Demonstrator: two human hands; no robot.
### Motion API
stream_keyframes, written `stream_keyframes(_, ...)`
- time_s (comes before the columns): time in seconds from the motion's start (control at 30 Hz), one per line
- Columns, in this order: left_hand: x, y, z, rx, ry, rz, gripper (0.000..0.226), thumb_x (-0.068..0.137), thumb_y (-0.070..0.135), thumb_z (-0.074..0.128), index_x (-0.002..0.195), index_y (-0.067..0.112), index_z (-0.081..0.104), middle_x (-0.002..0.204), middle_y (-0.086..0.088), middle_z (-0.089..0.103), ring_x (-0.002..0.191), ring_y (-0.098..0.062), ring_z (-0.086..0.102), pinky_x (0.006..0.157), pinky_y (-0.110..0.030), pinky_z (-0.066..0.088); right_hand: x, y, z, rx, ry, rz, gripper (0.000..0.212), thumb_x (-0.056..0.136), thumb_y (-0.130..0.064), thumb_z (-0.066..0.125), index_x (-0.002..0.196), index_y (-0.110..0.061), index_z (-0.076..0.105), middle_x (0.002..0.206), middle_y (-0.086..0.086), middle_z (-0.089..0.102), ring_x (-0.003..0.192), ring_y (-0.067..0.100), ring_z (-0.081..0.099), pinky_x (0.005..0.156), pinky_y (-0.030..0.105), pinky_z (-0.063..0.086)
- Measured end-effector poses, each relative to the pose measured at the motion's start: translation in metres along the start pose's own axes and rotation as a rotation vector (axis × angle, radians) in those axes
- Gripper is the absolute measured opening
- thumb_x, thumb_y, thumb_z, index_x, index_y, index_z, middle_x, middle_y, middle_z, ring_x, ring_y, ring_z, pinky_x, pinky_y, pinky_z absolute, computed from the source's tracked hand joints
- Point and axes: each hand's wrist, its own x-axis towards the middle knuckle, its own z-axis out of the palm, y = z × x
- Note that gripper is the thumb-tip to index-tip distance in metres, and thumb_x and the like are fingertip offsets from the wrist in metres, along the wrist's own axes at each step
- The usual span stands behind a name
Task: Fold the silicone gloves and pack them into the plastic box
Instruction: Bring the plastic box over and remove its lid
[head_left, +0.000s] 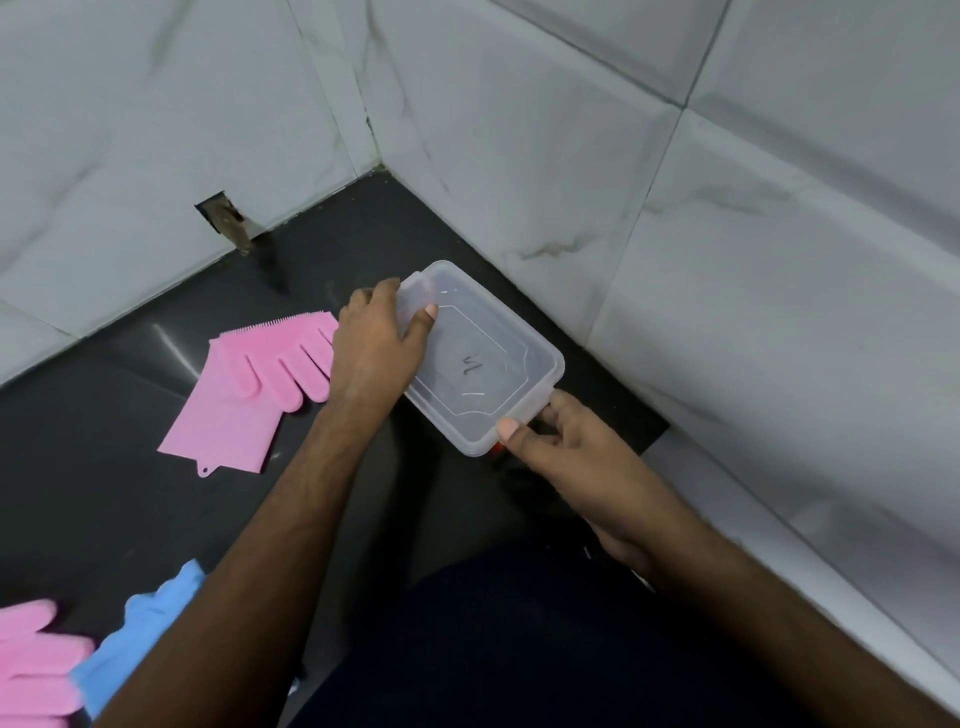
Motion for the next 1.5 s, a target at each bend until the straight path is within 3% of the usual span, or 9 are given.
stream_keyframes(0.3,-0.064,-0.036,-0.038,-0.138,0.146,-0.225,0.061,0.103,0.048,0.057,0.150,0.011,0.048,0.135,-0.011,0.050,0.110,-0.019,0.050,0.093,-0.032,0.041,0.008,-0.011,0.020,0.002,0.061,-0.200,0.043,0.098,-0.026,0.065,0.136,-0.039,0.051,0.125,-0.019,0.067,0.114,-0.001,0.064,0.096,0.029,0.055)
stream_keyframes(0.5,-0.135,-0.069,-0.063,-0.214,0.257,-0.442,0.071,0.101,0.048,0.060,0.157,0.008,0.041,0.139,-0.007,0.043,0.121,-0.019,0.050,0.101,-0.023,0.033,0.019,-0.019,0.061,-0.158,-0.026,-0.289,0.039,0.097,-0.025,0.064,0.132,-0.035,0.051,0.128,-0.007,0.063,0.115,0.012,0.064,0.098,0.040,0.055)
stream_keyframes(0.6,-0.168,-0.085,-0.069,-0.283,0.311,-0.509,0.058,0.100,0.052,0.060,0.147,0.018,0.052,0.131,0.002,0.044,0.108,0.002,0.049,0.097,-0.025,0.043,0.025,-0.019,0.081,-0.251,-0.100,-0.304,0.046,0.098,-0.027,0.064,0.141,-0.027,0.047,0.134,-0.002,0.060,0.122,0.018,0.060,0.104,0.045,0.051)
stream_keyframes(0.7,-0.193,-0.097,-0.072,-0.330,0.357,-0.568,0.040,0.098,0.052,0.060,0.126,0.022,0.062,0.124,-0.003,0.050,0.102,0.022,0.043,0.082,-0.016,0.044,0.033,-0.018,0.100,-0.341,-0.151,-0.312,0.033,0.098,-0.031,0.063,0.130,-0.027,0.054,0.126,-0.002,0.064,0.115,0.017,0.064,0.097,0.046,0.055)
stream_keyframes(0.83,-0.211,-0.104,-0.068,-0.332,0.376,-0.644,0.036,0.099,0.048,0.060,0.121,0.019,0.062,0.120,-0.006,0.052,0.101,0.004,0.050,0.086,-0.024,0.049,0.046,-0.016,0.114,-0.228,-0.207,-0.217,0.018,0.100,-0.030,0.062,0.117,-0.027,0.062,0.110,-0.006,0.073,0.099,0.010,0.073,0.079,0.032,0.063)
stream_keyframes(0.9,-0.217,-0.103,-0.064,-0.329,0.362,-0.658,0.040,0.099,0.049,0.060,0.125,0.019,0.061,0.121,-0.005,0.053,0.099,0.010,0.049,0.081,-0.018,0.044,0.053,-0.013,0.118,-0.149,-0.208,-0.158,0.023,0.099,-0.029,0.064,0.121,-0.024,0.062,0.111,-0.004,0.074,0.099,0.011,0.074,0.076,0.030,0.061)
stream_keyframes(1.1,-0.221,-0.107,-0.064,-0.377,0.387,-0.687,0.037,0.099,0.050,0.062,0.126,0.024,0.058,0.121,0.001,0.058,0.102,-0.009,0.060,0.079,-0.020,0.047,0.064,-0.006,0.130,0.031,-0.144,-0.065,0.023,0.098,-0.032,0.066,0.119,-0.023,0.061,0.111,-0.003,0.074,0.099,0.013,0.074,0.075,0.027,0.059)
stream_keyframes(1.33,-0.218,-0.115,-0.068,-0.373,0.375,-0.704,0.042,0.098,0.045,0.066,0.129,0.018,0.057,0.119,0.007,0.062,0.104,-0.013,0.063,0.074,-0.014,0.047,0.067,0.000,0.136,0.263,-0.056,-0.014,0.015,0.103,-0.028,0.058,0.111,-0.016,0.062,0.105,0.005,0.069,0.092,0.019,0.066,0.080,0.040,0.056)
stream_keyframes(1.5,-0.216,-0.113,-0.063,-0.450,0.354,-0.727,0.038,0.100,0.040,0.065,0.119,0.024,0.036,0.110,0.015,0.053,0.099,-0.004,0.060,0.065,-0.012,0.046,0.069,-0.006,0.136,0.359,-0.057,0.012,0.020,0.102,-0.022,0.059,0.112,-0.007,0.066,0.105,0.014,0.071,0.095,0.030,0.069,0.092,0.054,0.056)
